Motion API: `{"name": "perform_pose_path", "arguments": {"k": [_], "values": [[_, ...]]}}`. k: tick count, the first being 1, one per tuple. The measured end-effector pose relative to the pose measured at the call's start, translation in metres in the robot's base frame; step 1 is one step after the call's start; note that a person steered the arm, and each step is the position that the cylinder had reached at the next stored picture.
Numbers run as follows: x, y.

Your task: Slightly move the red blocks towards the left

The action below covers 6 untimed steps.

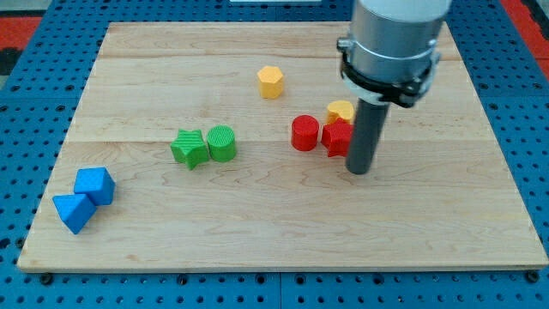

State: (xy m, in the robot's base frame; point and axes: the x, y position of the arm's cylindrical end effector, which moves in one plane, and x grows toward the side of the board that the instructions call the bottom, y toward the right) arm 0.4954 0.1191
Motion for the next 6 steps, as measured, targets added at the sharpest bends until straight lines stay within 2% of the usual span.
{"name": "perform_pose_path", "arguments": {"k": [1,2,3,4,5,6], "values": [[0.0,0.065],[-0.025,0.073],[-0.043,0.042],[-0.033,-0.051],[-0.046,-0.123],[-0.067,-0.164]]}}
